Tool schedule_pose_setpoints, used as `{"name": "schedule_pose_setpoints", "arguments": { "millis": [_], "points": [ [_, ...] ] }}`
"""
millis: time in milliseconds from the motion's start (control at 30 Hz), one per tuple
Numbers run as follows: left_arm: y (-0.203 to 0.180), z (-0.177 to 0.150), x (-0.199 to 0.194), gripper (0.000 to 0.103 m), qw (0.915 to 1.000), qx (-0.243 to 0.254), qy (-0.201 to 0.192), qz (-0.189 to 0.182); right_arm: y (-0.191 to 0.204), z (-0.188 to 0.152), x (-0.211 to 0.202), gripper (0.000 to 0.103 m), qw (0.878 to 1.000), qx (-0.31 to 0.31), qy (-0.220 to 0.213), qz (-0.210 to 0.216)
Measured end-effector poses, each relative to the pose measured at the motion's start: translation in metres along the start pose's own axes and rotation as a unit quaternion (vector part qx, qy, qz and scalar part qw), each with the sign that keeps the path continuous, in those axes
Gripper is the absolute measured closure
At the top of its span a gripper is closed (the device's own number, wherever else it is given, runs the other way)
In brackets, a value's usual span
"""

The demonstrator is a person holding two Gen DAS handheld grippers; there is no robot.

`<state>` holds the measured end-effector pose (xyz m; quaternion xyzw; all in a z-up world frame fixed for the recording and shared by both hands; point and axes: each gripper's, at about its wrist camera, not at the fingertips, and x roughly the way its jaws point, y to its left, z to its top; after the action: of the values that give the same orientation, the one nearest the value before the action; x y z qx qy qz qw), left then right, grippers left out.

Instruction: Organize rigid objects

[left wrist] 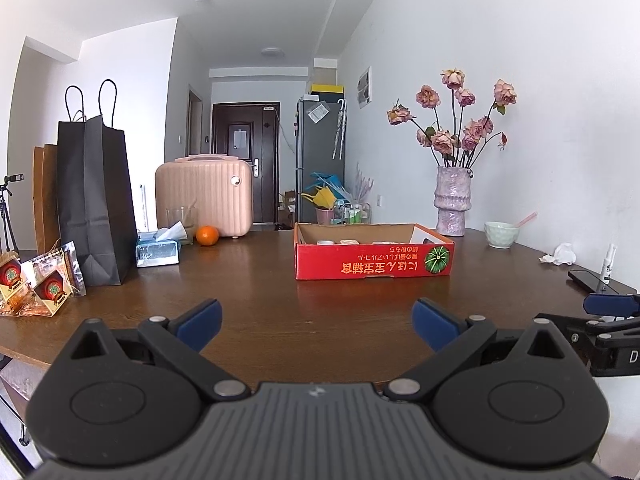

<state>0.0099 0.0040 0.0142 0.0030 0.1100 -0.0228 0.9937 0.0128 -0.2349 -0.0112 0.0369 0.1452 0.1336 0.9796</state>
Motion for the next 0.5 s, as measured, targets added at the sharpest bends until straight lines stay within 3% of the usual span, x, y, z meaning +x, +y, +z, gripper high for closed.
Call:
{"name": "schedule_pose_setpoints", "arguments": {
  "millis": [500],
  "points": [
    [-0.0003,0.0028,-0.0003,0.000,1.0000,0.001,0.001,-0.001,0.0016,0.0009,-0.0020,0.002,1.000,-0.007,-0.005,0.002]
  ]
}}
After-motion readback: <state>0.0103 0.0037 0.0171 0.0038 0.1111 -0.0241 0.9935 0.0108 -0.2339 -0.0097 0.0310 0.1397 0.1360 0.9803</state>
